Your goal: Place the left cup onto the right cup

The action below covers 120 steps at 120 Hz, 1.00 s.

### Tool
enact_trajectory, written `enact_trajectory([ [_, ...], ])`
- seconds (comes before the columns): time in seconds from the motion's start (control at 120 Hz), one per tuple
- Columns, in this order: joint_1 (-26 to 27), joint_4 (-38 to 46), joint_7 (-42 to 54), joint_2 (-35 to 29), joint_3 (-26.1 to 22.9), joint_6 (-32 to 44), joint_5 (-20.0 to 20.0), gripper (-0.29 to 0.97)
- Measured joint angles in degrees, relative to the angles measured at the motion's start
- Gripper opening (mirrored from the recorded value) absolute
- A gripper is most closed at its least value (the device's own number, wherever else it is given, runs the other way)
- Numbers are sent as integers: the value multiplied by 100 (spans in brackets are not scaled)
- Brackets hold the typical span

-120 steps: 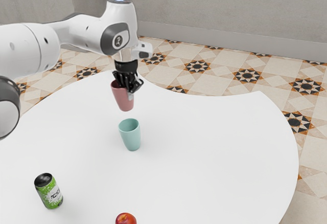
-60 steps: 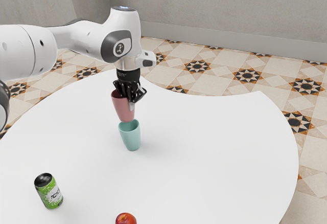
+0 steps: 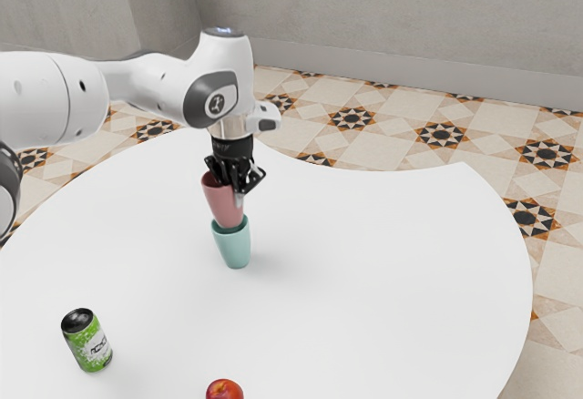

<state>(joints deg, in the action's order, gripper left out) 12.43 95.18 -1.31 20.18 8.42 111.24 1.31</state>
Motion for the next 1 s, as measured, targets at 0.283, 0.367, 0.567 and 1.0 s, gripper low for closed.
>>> enact_trajectory([
  [0.283, -5, 201, -162, 14, 8, 202, -21, -10],
  [0.367, -5, 205, -201, 22, 7, 240, -22, -10],
  [0.567, -4, 205, -296, 18, 4, 295, -52, 29],
  [1.0, -3, -540, -423, -485, 10, -310, -12, 63],
])
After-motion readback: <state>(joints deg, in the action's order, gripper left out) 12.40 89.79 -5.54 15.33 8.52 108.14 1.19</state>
